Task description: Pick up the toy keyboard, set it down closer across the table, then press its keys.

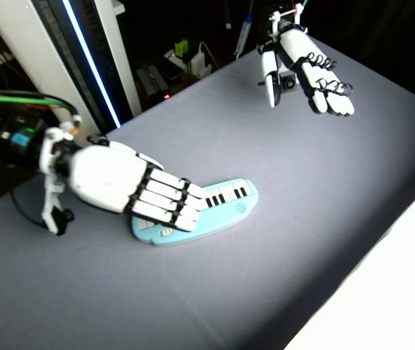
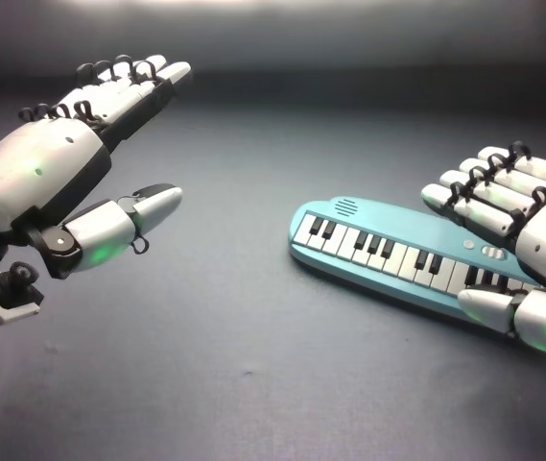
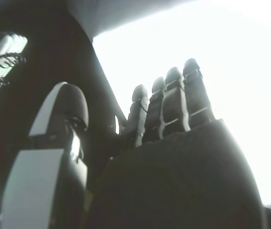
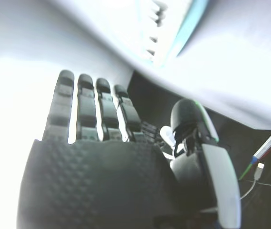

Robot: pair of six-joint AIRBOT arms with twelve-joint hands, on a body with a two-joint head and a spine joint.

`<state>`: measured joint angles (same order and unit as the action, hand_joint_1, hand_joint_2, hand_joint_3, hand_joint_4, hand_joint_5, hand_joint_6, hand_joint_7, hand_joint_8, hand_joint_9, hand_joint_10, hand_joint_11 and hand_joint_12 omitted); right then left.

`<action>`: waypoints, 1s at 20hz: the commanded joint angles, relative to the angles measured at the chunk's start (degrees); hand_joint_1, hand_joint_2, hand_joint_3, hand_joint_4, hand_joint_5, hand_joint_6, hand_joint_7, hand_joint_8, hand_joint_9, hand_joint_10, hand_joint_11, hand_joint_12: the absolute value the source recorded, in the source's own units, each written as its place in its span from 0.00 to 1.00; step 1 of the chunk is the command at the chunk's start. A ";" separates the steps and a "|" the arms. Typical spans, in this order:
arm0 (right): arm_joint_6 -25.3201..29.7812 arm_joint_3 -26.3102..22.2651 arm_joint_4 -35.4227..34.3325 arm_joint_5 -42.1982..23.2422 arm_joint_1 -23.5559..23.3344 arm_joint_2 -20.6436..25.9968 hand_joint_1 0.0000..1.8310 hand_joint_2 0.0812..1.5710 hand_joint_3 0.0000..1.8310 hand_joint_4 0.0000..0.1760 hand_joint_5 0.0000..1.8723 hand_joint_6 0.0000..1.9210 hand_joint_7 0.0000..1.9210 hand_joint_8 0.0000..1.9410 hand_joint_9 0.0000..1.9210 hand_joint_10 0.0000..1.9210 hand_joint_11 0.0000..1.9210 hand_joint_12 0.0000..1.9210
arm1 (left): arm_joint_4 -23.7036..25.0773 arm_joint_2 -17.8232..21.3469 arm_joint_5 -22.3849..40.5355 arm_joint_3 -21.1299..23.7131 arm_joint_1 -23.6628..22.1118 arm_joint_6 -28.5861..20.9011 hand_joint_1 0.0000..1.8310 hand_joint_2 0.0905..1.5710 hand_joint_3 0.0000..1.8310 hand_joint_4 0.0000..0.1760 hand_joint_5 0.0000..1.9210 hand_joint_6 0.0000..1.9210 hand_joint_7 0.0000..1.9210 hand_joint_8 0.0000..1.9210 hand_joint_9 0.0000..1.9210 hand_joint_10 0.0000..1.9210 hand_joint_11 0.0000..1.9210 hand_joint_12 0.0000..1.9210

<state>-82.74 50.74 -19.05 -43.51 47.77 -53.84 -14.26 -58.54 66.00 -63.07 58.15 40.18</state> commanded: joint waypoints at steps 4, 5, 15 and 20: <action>0.55 1.46 -0.76 -3.12 2.39 -1.14 0.00 0.88 0.00 0.00 0.14 0.02 0.00 0.00 0.00 0.00 0.00 0.00 | -0.26 0.48 7.72 -0.03 -0.10 -0.23 0.39 0.89 0.00 0.16 0.04 0.00 0.00 0.00 0.00 0.00 0.00 0.00; 0.55 1.86 -0.92 -2.40 2.46 -1.51 0.00 0.88 0.00 0.00 0.16 0.02 0.00 0.00 0.00 0.00 0.00 0.00 | -0.30 0.48 7.87 -0.03 -0.04 -0.23 0.40 0.89 0.00 0.15 0.04 0.00 0.00 0.00 0.00 0.00 0.00 0.00; 12.29 -2.14 2.22 -17.51 4.98 5.26 0.00 0.88 0.00 0.20 0.00 0.00 0.00 0.00 0.00 0.00 0.00 0.00 | -0.42 1.27 9.85 0.49 0.47 -0.51 0.43 0.89 0.00 0.00 0.02 0.00 0.00 0.00 0.00 0.00 0.00 0.00; 23.86 -3.67 1.45 -35.91 13.96 9.48 0.00 0.87 0.00 0.54 0.00 0.00 0.00 0.00 0.00 0.00 0.00 0.00 | -2.12 2.62 15.31 2.06 2.62 -0.48 0.38 0.89 0.00 0.05 0.00 0.00 0.00 0.00 0.00 0.00 0.00 0.00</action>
<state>-58.96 46.98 -17.45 -69.78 62.96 -44.53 -17.23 -56.34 72.93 -61.04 61.41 39.83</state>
